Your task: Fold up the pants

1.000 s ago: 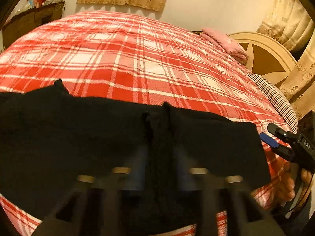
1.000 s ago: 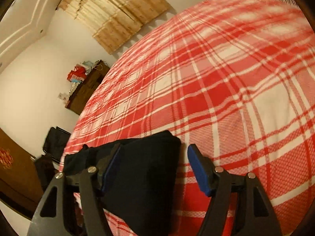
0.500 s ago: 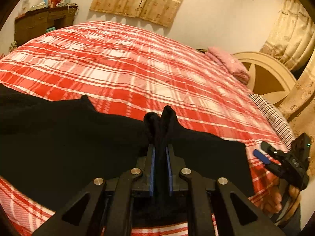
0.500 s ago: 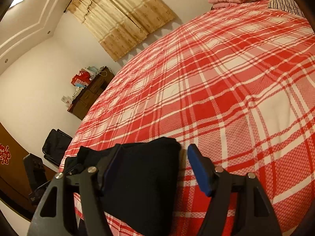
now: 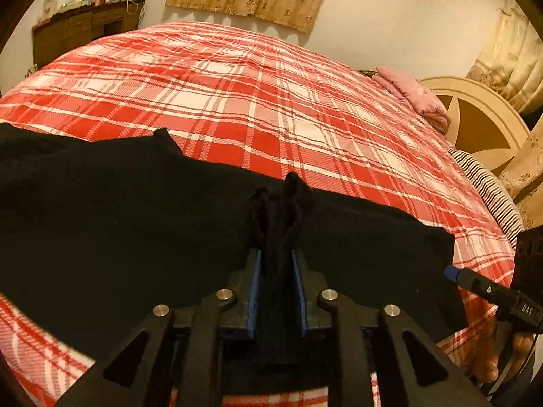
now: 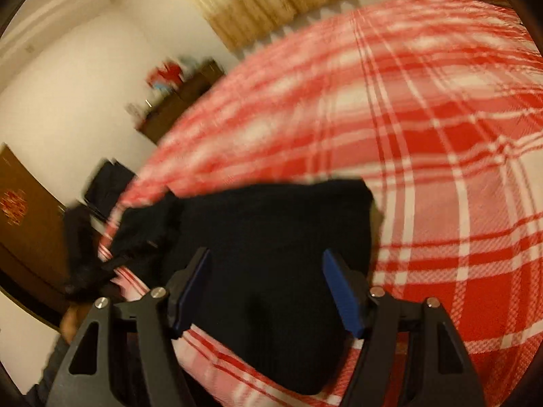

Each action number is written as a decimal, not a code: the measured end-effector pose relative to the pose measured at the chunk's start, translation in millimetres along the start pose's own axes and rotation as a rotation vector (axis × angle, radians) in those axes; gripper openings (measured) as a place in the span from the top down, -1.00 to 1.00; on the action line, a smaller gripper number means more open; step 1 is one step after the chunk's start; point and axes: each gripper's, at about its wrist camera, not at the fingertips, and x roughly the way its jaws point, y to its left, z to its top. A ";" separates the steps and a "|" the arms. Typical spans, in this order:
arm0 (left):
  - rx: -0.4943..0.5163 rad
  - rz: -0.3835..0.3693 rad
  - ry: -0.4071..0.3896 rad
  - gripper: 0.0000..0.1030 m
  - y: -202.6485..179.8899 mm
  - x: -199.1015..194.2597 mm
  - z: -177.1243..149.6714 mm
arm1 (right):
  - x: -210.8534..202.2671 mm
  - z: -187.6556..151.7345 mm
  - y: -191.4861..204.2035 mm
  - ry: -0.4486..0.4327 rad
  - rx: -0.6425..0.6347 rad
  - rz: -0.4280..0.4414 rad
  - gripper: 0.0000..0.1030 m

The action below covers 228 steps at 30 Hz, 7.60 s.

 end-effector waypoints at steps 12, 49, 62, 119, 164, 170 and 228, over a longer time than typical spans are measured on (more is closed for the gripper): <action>0.146 0.144 -0.054 -0.23 -12.3 -16.6 -19.2 | -29.9 -12.1 29.6 -0.021 -0.133 0.004 -0.40; -0.061 0.462 -0.141 -0.28 230.9 -87.8 48.1 | 6.0 -36.6 69.2 -0.063 -0.222 -0.060 -0.57; -0.052 0.349 -0.096 -0.28 263.6 -70.6 66.6 | 10.2 -43.0 71.5 -0.044 -0.243 -0.072 -0.57; -0.089 -0.189 -0.225 0.51 116.9 -142.6 79.5 | -0.2 -40.9 69.5 -0.085 -0.225 -0.080 -0.60; 0.420 -0.140 -0.072 0.20 -163.0 -16.5 -2.0 | -50.4 3.2 -25.3 -0.246 0.144 -0.133 -0.67; 0.420 -0.072 -0.189 -0.40 -146.5 -43.4 -2.2 | -53.7 3.7 -29.8 -0.259 0.161 -0.126 -0.67; 0.107 0.138 -0.110 -0.57 -7.4 1.6 -16.4 | 2.3 -35.5 77.9 -0.044 -0.320 -0.214 -0.51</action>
